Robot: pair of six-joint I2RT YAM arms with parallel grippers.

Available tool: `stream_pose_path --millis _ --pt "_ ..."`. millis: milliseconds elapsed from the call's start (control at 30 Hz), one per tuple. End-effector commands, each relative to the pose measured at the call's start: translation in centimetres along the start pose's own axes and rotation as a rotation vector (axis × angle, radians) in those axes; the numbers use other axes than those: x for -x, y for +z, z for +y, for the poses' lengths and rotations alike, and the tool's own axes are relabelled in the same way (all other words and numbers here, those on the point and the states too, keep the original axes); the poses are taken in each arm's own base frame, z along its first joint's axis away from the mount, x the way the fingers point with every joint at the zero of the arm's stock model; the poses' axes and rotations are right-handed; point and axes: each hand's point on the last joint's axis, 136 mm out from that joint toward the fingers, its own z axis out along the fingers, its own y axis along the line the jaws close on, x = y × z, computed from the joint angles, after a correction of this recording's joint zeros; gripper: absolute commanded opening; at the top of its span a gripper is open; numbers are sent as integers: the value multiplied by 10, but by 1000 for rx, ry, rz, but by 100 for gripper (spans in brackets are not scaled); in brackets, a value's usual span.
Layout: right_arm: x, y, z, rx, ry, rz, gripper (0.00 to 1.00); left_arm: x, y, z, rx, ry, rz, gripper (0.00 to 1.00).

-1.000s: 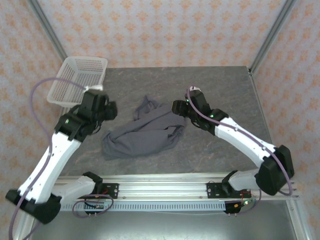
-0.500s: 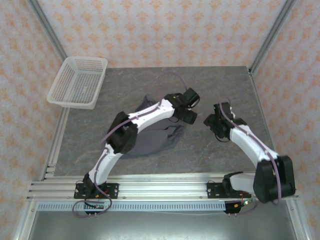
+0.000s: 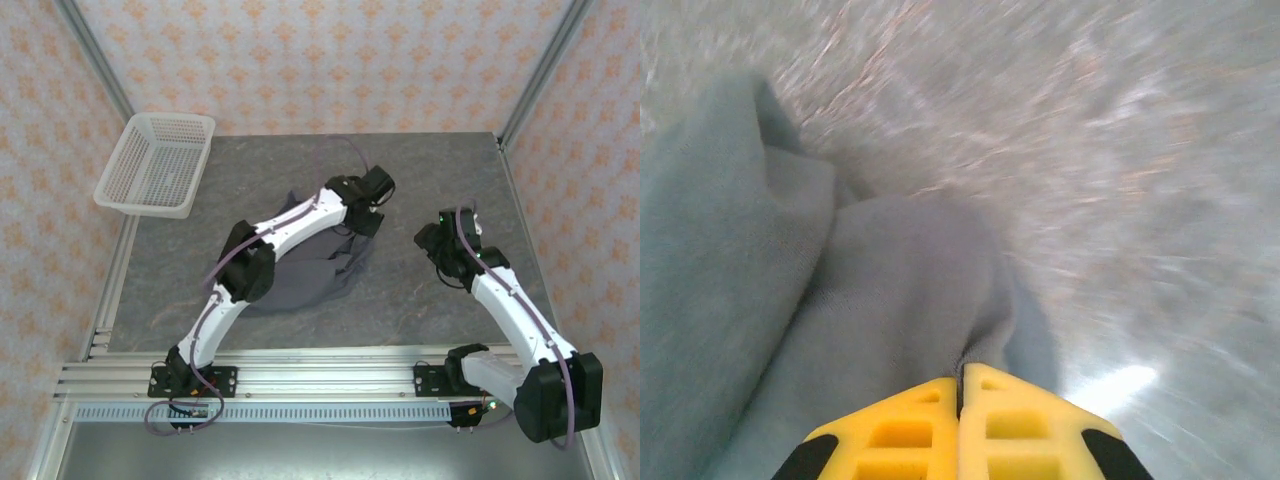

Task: Fold the inside-out t-shirt

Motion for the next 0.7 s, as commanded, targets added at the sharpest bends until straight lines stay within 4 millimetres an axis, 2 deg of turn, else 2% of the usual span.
stream_pose_path --millis 0,67,100,133,167,233,333,367,400,467,600,667 --pt "19 -10 13 15 6 -53 65 66 -166 -46 -394 -24 -288 0" --pt "25 -15 17 16 -6 -73 65 64 -224 -48 -439 26 -374 0" --pt "27 -17 18 17 -12 -80 65 58 -241 -42 -424 42 -396 0" --pt "30 -19 20 19 -19 -86 65 48 -258 -27 -380 44 -419 0" --pt "31 -19 23 26 -28 -86 65 33 -258 -6 -312 23 -408 0" --pt "27 -19 36 83 -67 -55 65 -3 -244 44 -152 -49 -346 0" --pt "9 -21 71 255 -170 51 61 -87 -203 122 73 -221 -170 0" --pt "1 -23 82 312 -214 86 59 -116 -189 138 111 -270 -112 0" --pt "-7 -26 91 353 -255 109 59 -136 -179 144 120 -294 -76 0" --pt "-31 -34 113 458 -384 150 58 -166 -160 143 96 -332 -39 0" --pt "-74 -38 137 533 -545 224 55 -205 -120 136 55 -436 90 2" --pt "-87 -25 137 424 -572 243 56 -212 -111 140 74 -483 93 25"
